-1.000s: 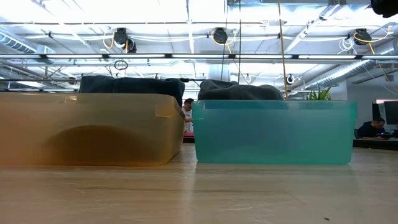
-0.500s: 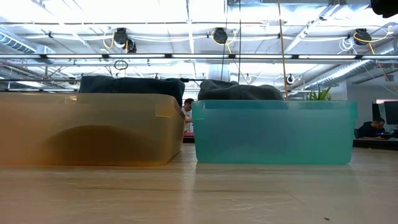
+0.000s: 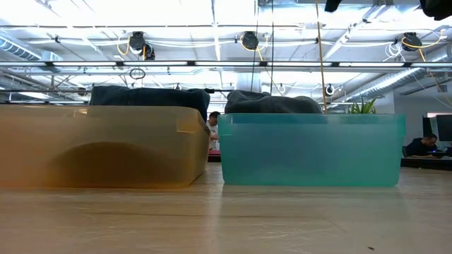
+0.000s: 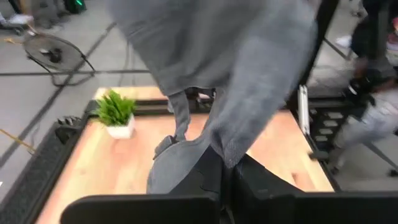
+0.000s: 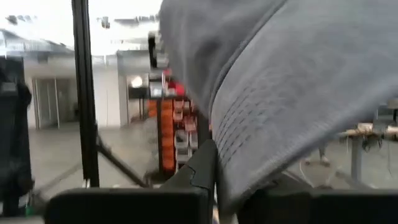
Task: Pick & Place hat
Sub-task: Put the bottom gray cap into the green bin
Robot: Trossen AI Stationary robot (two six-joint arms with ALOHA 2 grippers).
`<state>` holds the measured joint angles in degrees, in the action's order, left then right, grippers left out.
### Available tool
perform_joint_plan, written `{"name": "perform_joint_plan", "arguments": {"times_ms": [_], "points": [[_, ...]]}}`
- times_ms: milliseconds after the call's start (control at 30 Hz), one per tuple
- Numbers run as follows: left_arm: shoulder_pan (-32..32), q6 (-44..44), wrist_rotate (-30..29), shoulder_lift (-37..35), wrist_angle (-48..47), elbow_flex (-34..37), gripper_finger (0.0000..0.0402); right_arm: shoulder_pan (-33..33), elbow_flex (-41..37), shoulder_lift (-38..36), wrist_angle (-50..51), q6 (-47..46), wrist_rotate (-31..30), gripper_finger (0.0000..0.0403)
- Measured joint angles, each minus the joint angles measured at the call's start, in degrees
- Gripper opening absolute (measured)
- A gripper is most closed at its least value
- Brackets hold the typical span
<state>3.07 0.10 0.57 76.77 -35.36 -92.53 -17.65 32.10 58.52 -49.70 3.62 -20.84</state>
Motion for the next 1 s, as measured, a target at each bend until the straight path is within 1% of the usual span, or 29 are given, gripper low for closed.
{"name": "perform_joint_plan", "arguments": {"times_ms": [100,300,367,433,533,633,700,800,867,1000], "points": [[0.00,0.13,2.02,-1.24,-3.71,0.00,0.0005,-0.89,-0.02,0.02,4.34,-1.43,0.01,0.0064],[0.50,-0.70,2.83,-3.30,-13.64,-0.07,0.0005,-0.89,-0.02,0.00,11.05,-7.54,-0.03,0.0166],[1.10,-1.13,2.84,-3.88,-17.97,0.02,0.0005,-0.74,-0.02,-0.02,12.52,-7.91,0.04,0.0199],[1.67,-1.72,2.90,-4.23,-20.17,-0.08,0.0005,-0.69,-0.02,-0.02,13.71,-7.70,0.00,0.0228],[3.02,-2.08,2.98,-4.55,-25.10,-0.02,0.0005,-0.67,-0.02,-0.04,13.91,-5.54,-0.09,0.0260],[4.38,-2.21,3.37,-5.00,-28.46,-0.02,0.0005,-0.67,-0.02,-0.58,14.11,-3.56,0.07,0.0277],[5.11,-2.86,4.01,-5.22,-30.22,-0.04,0.0005,-0.48,0.25,-1.20,14.00,-2.40,0.64,0.0281],[5.86,-3.28,5.78,-5.09,-33.48,-0.02,0.0005,0.90,2.41,-1.64,16.67,-1.33,5.79,0.0280],[6.14,-3.37,7.38,-5.06,-33.54,0.00,0.0005,2.27,5.38,-1.64,20.36,-1.29,8.78,0.0279],[6.94,-1.95,7.82,-5.08,-32.00,0.00,0.0005,5.15,11.60,-0.56,27.06,-0.75,12.96,0.0277]]}}
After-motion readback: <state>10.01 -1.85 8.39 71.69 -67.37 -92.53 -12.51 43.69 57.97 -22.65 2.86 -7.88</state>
